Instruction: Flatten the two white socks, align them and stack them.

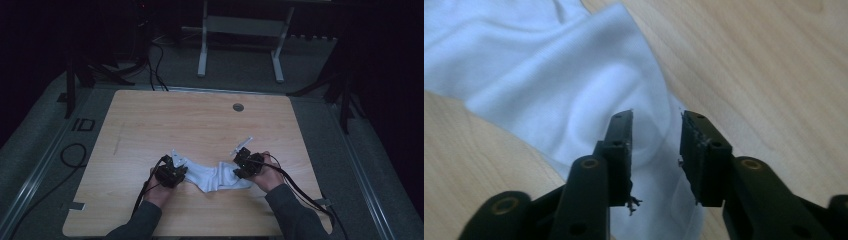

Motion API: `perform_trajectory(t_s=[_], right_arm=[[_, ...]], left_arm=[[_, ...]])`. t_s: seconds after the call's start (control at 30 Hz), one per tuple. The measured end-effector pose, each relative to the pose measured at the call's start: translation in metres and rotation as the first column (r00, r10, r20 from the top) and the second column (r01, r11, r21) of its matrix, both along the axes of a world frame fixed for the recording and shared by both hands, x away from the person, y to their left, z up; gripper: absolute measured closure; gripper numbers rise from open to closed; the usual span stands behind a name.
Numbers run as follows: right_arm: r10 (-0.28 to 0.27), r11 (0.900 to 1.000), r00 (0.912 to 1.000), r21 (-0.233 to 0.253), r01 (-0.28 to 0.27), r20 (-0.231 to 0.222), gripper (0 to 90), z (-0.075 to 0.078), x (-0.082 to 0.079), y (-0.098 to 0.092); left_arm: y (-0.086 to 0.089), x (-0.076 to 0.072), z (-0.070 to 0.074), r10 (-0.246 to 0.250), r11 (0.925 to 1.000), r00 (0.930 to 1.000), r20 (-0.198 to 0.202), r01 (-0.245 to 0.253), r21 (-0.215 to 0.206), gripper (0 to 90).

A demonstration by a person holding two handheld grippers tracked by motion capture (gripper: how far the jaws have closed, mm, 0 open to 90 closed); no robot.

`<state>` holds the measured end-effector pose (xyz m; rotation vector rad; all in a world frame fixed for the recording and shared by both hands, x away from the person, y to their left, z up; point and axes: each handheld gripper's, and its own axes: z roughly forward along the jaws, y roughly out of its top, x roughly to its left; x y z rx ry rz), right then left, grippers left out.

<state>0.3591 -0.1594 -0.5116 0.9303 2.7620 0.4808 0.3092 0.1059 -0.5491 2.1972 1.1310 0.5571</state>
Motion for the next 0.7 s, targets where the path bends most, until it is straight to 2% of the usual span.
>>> perform_trajectory(t_s=[0.03, 0.1, 0.17, 0.2, 0.27, 0.47, 0.7], right_arm=[[-0.009, 1.0, 0.9997, -0.008, 0.009, -0.022, 62.0, -0.007, 0.003, -0.001], [-0.014, 1.0, 0.9992, -0.003, 0.014, -0.037, 62.9, -0.012, 0.004, -0.001], [-0.005, 1.0, 0.9983, 0.023, 0.006, -0.058, 74.9, -0.016, 0.005, -0.002], [0.003, 1.0, 0.9989, 0.031, -0.001, -0.048, 80.6, -0.015, 0.005, -0.003], [-0.003, 1.0, 0.9998, 0.015, 0.003, -0.021, 87.1, -0.011, 0.003, -0.004], [-0.014, 1.0, 0.9997, 0.014, 0.014, 0.02, 88.1, 0.008, -0.003, -0.021], [-0.077, 0.996, 0.9962, 0.04, 0.075, 0.041, 88.1, 0.023, -0.006, -0.056]], left_arm=[[0.0, 0.0, 0.0, 0.0, 1.0, 1.0, 0.002, 0.0, 0.0, 78.4], [0.0, 0.0, 0.0, 0.001, 1.0, 1.0, 0.002, -0.001, -0.002, 78.4], [0.0, 0.0, 0.0, 0.001, 1.0, 1.0, 0.002, -0.001, -0.003, 78.4], [0.0, 0.0, 0.0, 0.001, 1.0, 1.0, 0.002, -0.001, -0.003, 78.4], [0.0, 0.0, -0.001, 0.002, 1.0, 1.0, 0.003, -0.002, -0.004, 78.4], [0.0, 0.0, -0.001, 0.002, 1.0, 1.0, 0.002, -0.002, -0.001, 78.6], [0.0, 0.0, -0.001, 0.0, 1.0, 1.0, 0.004, 0.0, -0.002, 78.9]])
